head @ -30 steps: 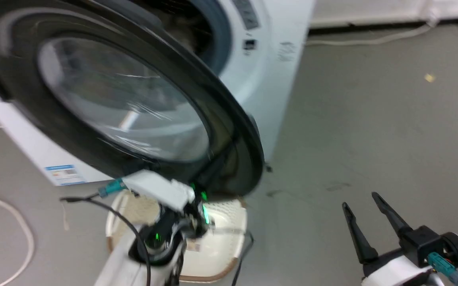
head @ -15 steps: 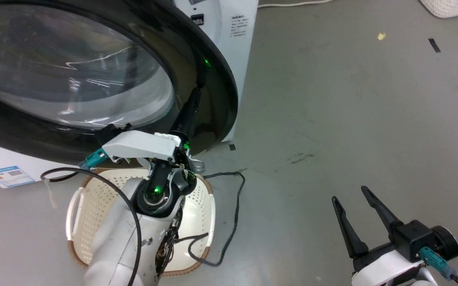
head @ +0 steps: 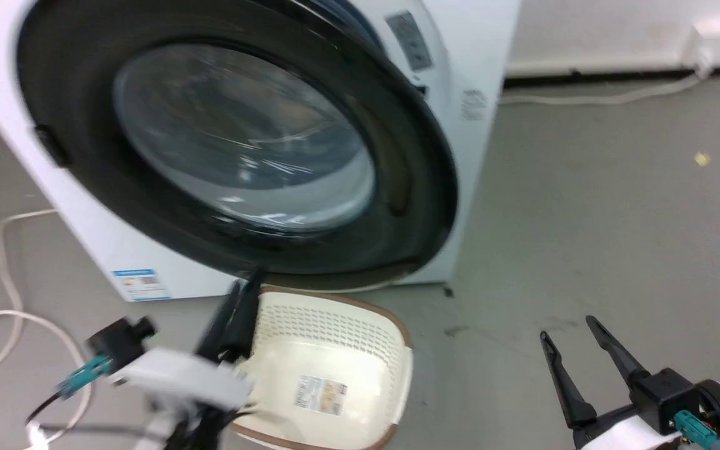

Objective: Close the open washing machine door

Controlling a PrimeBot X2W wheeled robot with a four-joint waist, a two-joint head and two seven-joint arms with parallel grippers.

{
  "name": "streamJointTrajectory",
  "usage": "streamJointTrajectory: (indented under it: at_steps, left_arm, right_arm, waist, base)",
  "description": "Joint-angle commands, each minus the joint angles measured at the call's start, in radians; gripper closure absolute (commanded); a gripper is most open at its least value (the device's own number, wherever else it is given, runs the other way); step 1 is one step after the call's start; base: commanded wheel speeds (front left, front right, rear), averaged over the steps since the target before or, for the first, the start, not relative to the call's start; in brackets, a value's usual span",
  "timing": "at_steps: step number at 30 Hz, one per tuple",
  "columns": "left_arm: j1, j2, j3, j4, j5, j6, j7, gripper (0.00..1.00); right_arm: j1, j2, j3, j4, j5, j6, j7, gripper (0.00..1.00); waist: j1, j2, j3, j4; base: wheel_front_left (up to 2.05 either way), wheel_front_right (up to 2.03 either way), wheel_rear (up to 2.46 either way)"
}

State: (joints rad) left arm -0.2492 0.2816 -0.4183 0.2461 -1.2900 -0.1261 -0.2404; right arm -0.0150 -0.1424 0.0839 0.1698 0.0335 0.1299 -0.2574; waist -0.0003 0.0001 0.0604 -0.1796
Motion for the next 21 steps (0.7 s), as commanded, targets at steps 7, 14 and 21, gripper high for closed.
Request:
streamJointTrajectory:
  at_steps: [7, 14, 21]
  left_arm:
    - [0.133, -0.002, 0.216, -0.076, 0.492, -0.003, -0.021, 0.00]
    - [0.263, -0.074, 0.315, -0.185, 0.907, 0.067, -0.021, 0.00]
    - [0.362, -0.108, 0.330, -0.189, 1.060, 0.116, -0.021, 0.00]
  right_arm:
    - [0.032, 0.001, -0.010, -0.022, -0.009, 0.001, -0.004, 0.00]
    - [0.051, 0.002, -0.005, -0.032, -0.010, 0.001, -0.004, 0.00]
    - [0.064, 0.001, 0.038, -0.036, 0.006, 0.001, -0.004, 0.00]
  waist:
    - [0.0003, -0.0001, -0.082, 0.118]
    - [0.0003, -0.0001, -0.089, 0.150]
    - [0.0003, -0.0001, -0.084, 0.168]
  base:
    - [0.00, 0.00, 0.00]
    - [0.00, 0.00, 0.00]
    - [0.00, 0.00, 0.00]
